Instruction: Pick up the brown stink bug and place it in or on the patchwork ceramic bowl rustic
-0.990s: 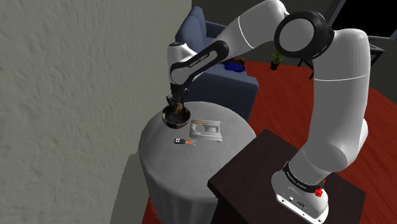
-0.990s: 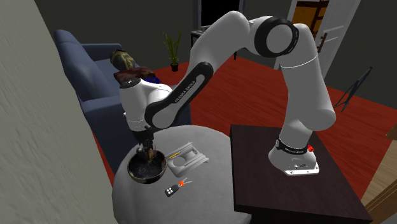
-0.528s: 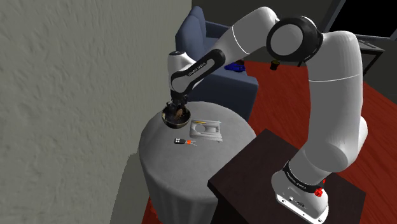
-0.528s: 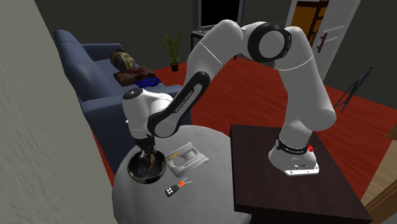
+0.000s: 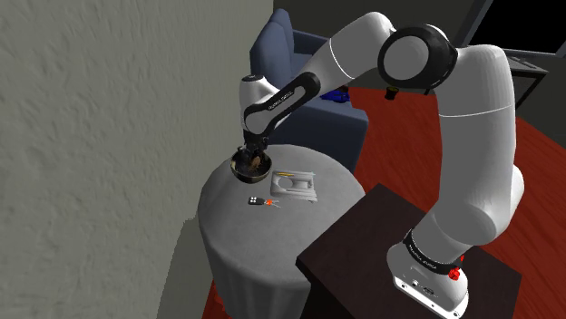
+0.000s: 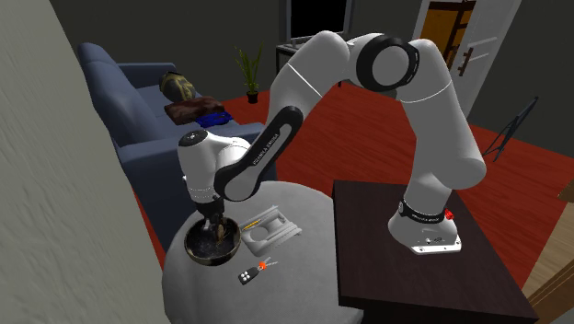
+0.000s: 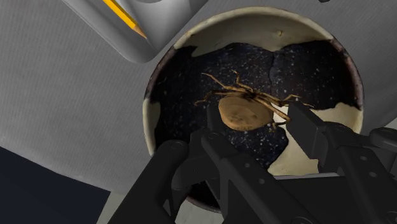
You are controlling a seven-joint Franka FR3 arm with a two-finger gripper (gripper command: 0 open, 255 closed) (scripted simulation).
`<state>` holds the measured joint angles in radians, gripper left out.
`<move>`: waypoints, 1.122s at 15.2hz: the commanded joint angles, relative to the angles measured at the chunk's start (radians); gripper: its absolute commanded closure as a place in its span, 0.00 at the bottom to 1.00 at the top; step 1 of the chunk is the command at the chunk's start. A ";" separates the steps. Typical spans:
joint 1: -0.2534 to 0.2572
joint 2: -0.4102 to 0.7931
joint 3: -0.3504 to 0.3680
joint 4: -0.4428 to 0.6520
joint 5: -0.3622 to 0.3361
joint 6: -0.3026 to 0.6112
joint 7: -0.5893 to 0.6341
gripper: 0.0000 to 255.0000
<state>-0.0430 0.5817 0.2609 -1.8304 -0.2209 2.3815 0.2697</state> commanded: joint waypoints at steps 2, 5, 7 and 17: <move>0.000 0.000 0.000 0.000 0.000 0.000 0.000 0.00; 0.000 0.000 0.000 0.000 0.000 0.000 0.000 0.00; -0.004 -0.023 0.006 0.000 0.008 -0.023 -0.005 0.00; -0.014 -0.084 0.022 0.008 0.031 -0.090 -0.019 0.00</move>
<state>-0.0573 0.4976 0.2824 -1.8225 -0.1905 2.2916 0.2507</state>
